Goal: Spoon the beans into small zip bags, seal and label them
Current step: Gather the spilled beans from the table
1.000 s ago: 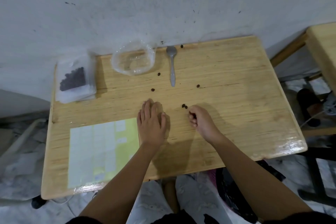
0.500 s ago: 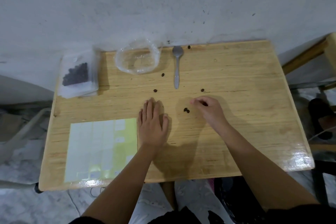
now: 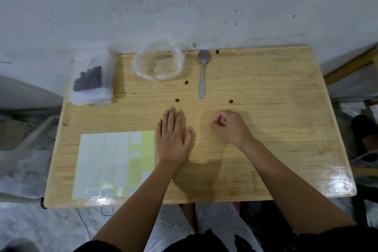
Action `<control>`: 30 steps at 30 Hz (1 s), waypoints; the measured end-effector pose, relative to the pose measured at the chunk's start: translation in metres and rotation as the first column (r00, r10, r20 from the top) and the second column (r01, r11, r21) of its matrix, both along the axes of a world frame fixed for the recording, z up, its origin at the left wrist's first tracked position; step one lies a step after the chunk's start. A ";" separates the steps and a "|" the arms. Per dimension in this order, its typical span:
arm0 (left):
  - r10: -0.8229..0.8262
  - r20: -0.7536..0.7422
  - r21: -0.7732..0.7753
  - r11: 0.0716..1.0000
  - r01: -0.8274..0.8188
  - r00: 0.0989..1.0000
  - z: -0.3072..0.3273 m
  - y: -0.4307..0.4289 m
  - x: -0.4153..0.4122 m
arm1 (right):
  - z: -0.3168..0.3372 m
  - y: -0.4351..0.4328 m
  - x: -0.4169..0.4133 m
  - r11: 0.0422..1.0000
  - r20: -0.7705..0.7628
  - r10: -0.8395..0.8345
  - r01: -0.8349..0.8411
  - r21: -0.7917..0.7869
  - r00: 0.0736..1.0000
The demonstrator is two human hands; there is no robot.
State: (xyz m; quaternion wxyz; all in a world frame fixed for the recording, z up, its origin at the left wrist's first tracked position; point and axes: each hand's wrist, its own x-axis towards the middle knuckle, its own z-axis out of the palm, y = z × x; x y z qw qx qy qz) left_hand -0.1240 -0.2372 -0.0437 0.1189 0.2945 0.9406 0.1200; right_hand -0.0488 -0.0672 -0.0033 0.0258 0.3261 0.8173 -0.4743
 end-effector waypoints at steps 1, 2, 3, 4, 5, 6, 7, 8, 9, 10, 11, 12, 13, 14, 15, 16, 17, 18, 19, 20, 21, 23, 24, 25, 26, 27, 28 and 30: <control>0.000 -0.003 0.002 1.000 0.000 1.000 0.000 0.000 0.000 | 0.001 0.002 0.000 0.999 0.006 -0.030 0.030 -0.026 1.000; 0.001 -0.004 0.006 1.000 -0.001 1.000 0.000 0.000 0.000 | 0.002 0.005 0.000 0.995 0.019 -0.074 0.075 -0.073 0.997; 0.003 -0.004 0.012 1.000 -0.003 1.000 0.000 0.000 0.000 | 0.004 0.008 0.000 0.980 0.032 -0.131 0.134 -0.149 0.991; 0.006 -0.002 0.018 1.000 -0.006 1.000 -0.001 0.000 0.000 | 0.004 0.012 -0.001 0.943 0.045 -0.207 0.211 -0.257 0.977; 0.007 -0.002 0.023 1.000 -0.007 1.000 -0.001 -0.001 0.001 | 0.005 0.014 -0.002 0.869 0.064 -0.300 0.301 -0.393 0.952; 0.008 0.000 0.025 1.000 -0.008 1.000 -0.001 -0.001 0.001 | 0.005 0.016 -0.002 0.758 0.091 -0.394 0.379 -0.531 0.915; 0.009 0.004 0.027 1.000 -0.009 1.000 -0.002 -0.001 0.001 | 0.005 0.018 -0.001 0.650 0.110 -0.462 0.421 -0.633 0.880; 0.010 0.010 0.028 1.000 -0.010 1.000 -0.002 -0.001 0.001 | 0.006 0.018 0.001 0.596 0.108 -0.488 0.421 -0.684 0.866; 0.010 0.014 0.028 1.000 -0.010 1.000 -0.002 -0.001 0.001 | 0.006 0.017 0.003 0.616 0.097 -0.468 0.403 -0.677 0.879; 0.009 0.012 0.030 1.000 -0.009 1.000 -0.002 -0.002 0.001 | 0.006 0.015 0.006 0.701 0.077 -0.406 0.364 -0.613 0.911; 0.008 0.008 0.033 0.999 -0.008 1.000 -0.002 -0.002 0.001 | 0.007 0.012 0.007 0.816 0.062 -0.315 0.303 -0.492 0.947; 0.008 0.005 0.036 0.999 -0.009 1.000 -0.002 -0.002 0.001 | 0.007 0.009 0.009 0.904 0.048 -0.237 0.238 -0.356 0.970; 0.009 0.003 0.037 0.999 -0.009 1.000 -0.002 -0.002 0.001 | 0.005 0.007 0.009 0.951 0.022 -0.188 0.188 -0.243 0.982; 0.010 0.001 0.038 0.999 -0.010 1.000 -0.002 -0.002 0.000 | 0.003 0.005 0.009 0.970 -0.011 -0.163 0.158 -0.184 0.987; 0.009 -0.002 0.039 0.999 -0.009 1.000 -0.002 -0.002 0.001 | 0.001 0.004 0.009 0.979 -0.040 -0.142 0.134 -0.154 0.989; 0.008 -0.006 0.040 0.999 -0.008 1.000 -0.001 -0.002 0.000 | -0.002 0.003 0.009 0.987 -0.058 -0.116 0.109 -0.121 0.992; 0.005 -0.008 0.038 0.999 -0.004 1.000 -0.001 -0.002 0.000 | -0.005 0.002 0.010 0.993 -0.059 -0.090 0.085 -0.085 0.994; 0.001 -0.008 0.036 0.999 -0.001 1.000 -0.001 -0.002 0.000 | -0.008 0.002 0.011 0.996 -0.051 -0.071 0.069 -0.055 0.996; 0.000 -0.007 0.033 0.999 0.001 1.000 -0.002 -0.002 0.000 | -0.010 0.002 0.011 0.998 -0.047 -0.062 0.060 -0.035 0.997; 0.000 -0.005 0.033 0.999 0.000 1.000 -0.002 -0.002 0.000 | -0.011 0.002 0.012 0.998 -0.046 -0.054 0.053 -0.022 0.997; 0.002 -0.005 0.034 0.999 -0.002 1.000 -0.002 -0.002 0.000 | -0.011 0.002 0.012 0.999 -0.044 -0.045 0.044 -0.008 0.998; 0.004 -0.005 0.034 0.999 -0.004 1.000 -0.002 -0.002 0.000 | -0.011 0.002 0.012 1.000 -0.037 -0.018 0.018 0.013 0.999; 0.002 -0.005 0.031 1.000 -0.002 1.000 -0.002 -0.002 0.000 | -0.011 0.002 0.012 1.000 -0.032 -0.006 0.007 0.020 0.999; 0.000 -0.005 0.027 1.000 0.000 1.000 -0.002 -0.002 0.000 | -0.011 0.001 0.012 1.000 -0.024 0.007 -0.007 0.026 1.000; -0.002 -0.005 0.024 1.000 0.002 1.000 -0.002 -0.002 0.000 | -0.011 0.001 0.012 0.999 -0.016 0.023 -0.022 0.036 1.000; -0.002 -0.005 0.024 1.000 0.002 1.000 -0.002 -0.002 0.000 | -0.011 0.000 0.012 0.998 -0.011 0.043 -0.042 0.052 0.999; -0.001 -0.006 0.026 1.000 0.001 1.000 -0.002 -0.002 0.000 | -0.011 0.000 0.013 0.995 -0.011 0.066 -0.065 0.079 0.998; 0.003 -0.009 0.026 1.000 -0.002 1.000 -0.003 -0.002 0.000 | -0.010 -0.002 0.015 0.981 -0.010 0.121 -0.118 0.154 0.993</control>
